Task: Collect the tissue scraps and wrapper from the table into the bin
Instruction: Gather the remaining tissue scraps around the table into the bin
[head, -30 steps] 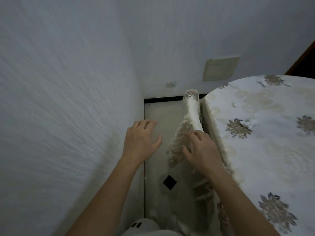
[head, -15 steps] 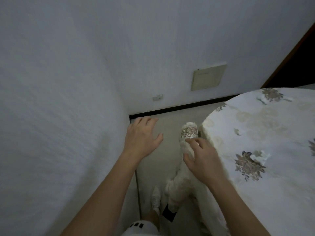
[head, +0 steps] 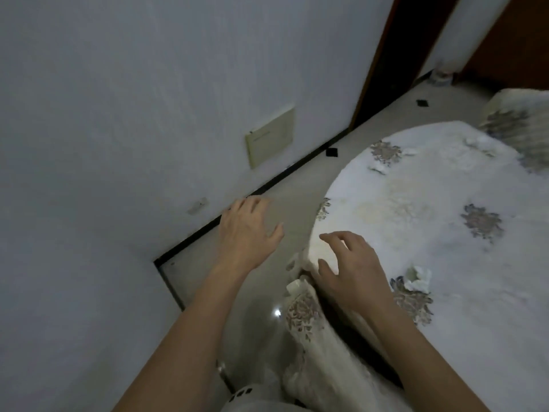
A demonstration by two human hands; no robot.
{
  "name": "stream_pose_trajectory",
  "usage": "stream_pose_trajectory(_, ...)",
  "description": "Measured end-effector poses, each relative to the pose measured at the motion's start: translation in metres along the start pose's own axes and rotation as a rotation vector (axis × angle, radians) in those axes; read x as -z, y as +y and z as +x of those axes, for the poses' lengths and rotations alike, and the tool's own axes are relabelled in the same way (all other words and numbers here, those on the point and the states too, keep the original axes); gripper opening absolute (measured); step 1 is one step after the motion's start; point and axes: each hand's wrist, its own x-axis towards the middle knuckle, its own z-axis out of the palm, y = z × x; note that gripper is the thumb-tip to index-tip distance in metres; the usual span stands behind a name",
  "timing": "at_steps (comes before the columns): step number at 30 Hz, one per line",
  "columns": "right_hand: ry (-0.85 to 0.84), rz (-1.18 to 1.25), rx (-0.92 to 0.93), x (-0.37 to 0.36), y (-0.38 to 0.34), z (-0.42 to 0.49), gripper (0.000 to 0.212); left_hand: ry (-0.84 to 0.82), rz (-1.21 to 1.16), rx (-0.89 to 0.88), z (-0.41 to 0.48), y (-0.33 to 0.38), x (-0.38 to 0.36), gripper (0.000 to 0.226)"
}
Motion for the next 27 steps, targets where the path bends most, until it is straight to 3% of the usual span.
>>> stream_pose_trajectory(6, 0.093, -0.068, -0.295, 0.033, 0.071, -0.019, 0.043, -0.102, -0.065, -0.246, 0.059, 0.08, -0.039, 0.05)
stream_pose_trajectory(13, 0.19, -0.086, -0.524, 0.048, 0.136, -0.052, 0.043, -0.256, -0.118, -0.447, 0.085, 0.139, -0.095, 0.055)
stream_pose_trajectory(21, 0.143, -0.098, -0.772, 0.028, 0.164, -0.073, 0.052, -0.442, -0.076, -0.573, 0.112, 0.135, -0.148, 0.056)
stream_pose_trajectory(27, 0.033, -0.135, -0.832, 0.002, 0.171, -0.076, 0.061, -0.611, -0.07, -0.633, 0.123, 0.123, -0.186, 0.049)
